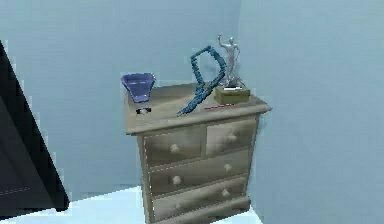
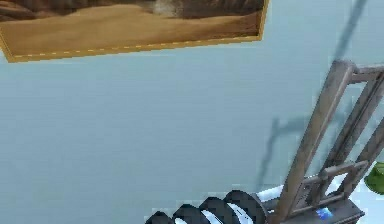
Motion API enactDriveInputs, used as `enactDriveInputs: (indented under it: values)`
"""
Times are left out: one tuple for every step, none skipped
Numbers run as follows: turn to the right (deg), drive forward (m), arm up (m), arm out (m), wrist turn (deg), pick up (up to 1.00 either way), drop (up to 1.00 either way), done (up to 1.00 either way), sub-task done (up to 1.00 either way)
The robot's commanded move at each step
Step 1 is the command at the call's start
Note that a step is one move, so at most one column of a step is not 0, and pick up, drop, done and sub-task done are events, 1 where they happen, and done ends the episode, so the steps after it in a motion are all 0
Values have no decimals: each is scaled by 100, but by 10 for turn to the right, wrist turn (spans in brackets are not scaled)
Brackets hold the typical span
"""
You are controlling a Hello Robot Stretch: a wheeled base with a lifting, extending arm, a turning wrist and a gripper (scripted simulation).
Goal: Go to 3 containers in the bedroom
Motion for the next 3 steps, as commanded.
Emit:
enactDriveInputs:
  values:
    - [-150, 0, 0, 0, 0, 0, 0, 0, 0]
    - [0, 30, 0, 0, 0, 0, 0, 0, 0]
    - [0, 0, 0, 0, 0, 0, 0, 0, 100]
